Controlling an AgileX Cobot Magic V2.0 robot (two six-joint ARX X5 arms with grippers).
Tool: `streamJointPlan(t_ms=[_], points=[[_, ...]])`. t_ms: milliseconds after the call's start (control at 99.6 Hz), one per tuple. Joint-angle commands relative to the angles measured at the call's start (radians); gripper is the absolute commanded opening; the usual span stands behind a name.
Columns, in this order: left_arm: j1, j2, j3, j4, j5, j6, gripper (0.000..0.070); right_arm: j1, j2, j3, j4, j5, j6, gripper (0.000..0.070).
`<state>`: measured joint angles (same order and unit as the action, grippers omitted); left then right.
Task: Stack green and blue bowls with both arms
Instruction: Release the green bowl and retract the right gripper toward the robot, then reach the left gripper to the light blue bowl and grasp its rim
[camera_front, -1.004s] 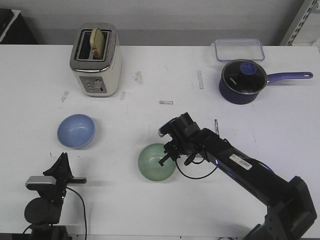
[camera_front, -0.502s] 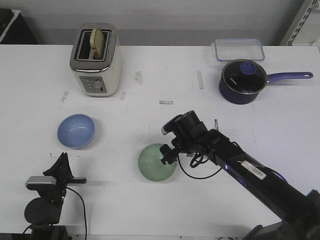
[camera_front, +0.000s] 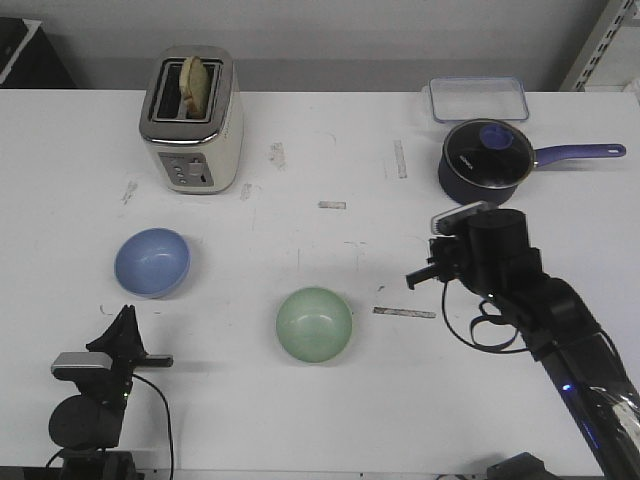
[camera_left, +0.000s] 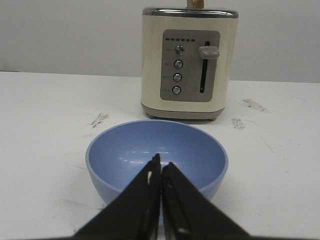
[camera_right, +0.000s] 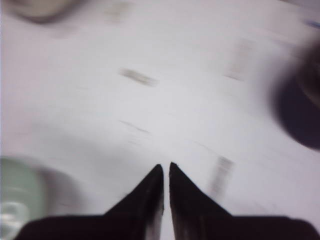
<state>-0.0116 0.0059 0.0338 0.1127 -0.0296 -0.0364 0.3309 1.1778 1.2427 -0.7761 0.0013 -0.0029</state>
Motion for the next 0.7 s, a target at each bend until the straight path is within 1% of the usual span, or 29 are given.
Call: streamJointPlan(t_ms=[0, 90, 191, 291, 351, 452, 542, 622, 692], points=[[-0.002, -0.001, -0.020, 0.016, -0.003, -0.003, 0.0002, -0.051, -0.028, -0.012, -0.015, 0.002, -0.002, 0.0000], [-0.002, -0.001, -0.020, 0.015, -0.004, -0.003, 0.0002, -0.133, -0.105, -0.090, 0.003, -0.002, -0.005, 0.0000], [-0.002, -0.001, -0.020, 0.015, -0.003, -0.003, 0.0002, -0.212, -0.208, -0.208, 0.063, -0.005, -0.032, 0.0000], [-0.002, -0.001, -0.020, 0.015, -0.003, -0.003, 0.0002, -0.270, -0.318, -0.335, 0.136, -0.014, -0.031, 0.0000], [-0.002, -0.001, -0.020, 0.015, -0.003, -0.003, 0.0002, -0.298, -0.384, -0.407, 0.172, -0.037, -0.031, 0.0000], [-0.002, -0.001, -0.020, 0.014, -0.003, -0.003, 0.0002, -0.327, -0.488, -0.507, 0.220, -0.082, -0.032, 0.0000], [-0.002, -0.001, -0.020, 0.014, -0.003, -0.003, 0.0001, -0.336, -0.572, -0.579, 0.256, -0.107, -0.035, 0.0000], [-0.002, -0.001, -0.020, 0.016, -0.003, -0.004, 0.0001, -0.337, -0.642, -0.630, 0.288, -0.112, -0.040, 0.0000], [-0.002, -0.001, -0.020, 0.016, -0.003, -0.031, 0.0001, -0.337, -0.691, -0.660, 0.305, -0.112, -0.040, 0.0000]])
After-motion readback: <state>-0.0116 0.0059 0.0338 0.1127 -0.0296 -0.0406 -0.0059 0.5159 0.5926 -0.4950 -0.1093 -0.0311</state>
